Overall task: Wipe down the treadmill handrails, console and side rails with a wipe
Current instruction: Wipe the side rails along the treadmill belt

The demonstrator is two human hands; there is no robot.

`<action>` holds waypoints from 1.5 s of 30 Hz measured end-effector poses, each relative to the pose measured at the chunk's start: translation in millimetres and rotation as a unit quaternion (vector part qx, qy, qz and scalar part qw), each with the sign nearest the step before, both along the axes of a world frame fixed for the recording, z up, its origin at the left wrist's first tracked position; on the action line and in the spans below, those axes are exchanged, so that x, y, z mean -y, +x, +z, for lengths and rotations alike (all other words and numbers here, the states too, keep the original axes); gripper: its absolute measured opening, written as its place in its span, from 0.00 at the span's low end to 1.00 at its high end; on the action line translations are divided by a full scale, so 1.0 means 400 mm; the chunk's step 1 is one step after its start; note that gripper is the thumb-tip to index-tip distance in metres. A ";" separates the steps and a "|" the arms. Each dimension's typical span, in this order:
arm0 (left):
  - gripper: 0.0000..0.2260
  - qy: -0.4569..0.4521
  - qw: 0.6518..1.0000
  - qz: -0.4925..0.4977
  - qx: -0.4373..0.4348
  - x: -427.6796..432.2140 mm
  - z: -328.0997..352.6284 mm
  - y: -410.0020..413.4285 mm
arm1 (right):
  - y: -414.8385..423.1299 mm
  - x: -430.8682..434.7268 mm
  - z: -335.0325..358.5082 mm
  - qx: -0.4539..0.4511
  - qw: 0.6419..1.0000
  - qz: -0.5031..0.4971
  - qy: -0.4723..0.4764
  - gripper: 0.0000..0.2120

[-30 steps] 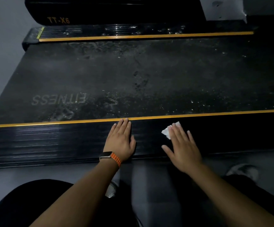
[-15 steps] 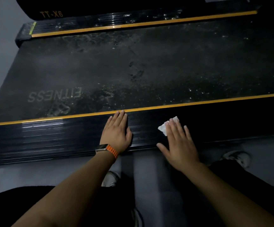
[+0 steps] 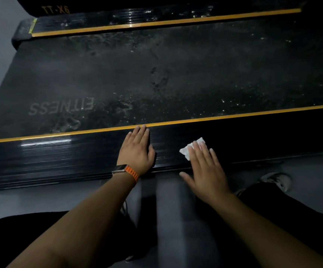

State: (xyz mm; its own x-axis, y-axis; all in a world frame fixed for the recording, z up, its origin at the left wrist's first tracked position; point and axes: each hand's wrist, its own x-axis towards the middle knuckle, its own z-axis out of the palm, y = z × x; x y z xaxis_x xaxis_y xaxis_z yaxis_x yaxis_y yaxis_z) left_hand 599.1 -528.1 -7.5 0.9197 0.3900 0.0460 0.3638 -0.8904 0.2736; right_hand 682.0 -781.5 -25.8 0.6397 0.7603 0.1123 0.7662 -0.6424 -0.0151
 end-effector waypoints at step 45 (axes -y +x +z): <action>0.29 -0.007 1.000 0.018 0.008 -0.115 0.005 -0.081 | -0.038 -0.065 0.015 -0.025 0.999 0.029 -0.027 0.37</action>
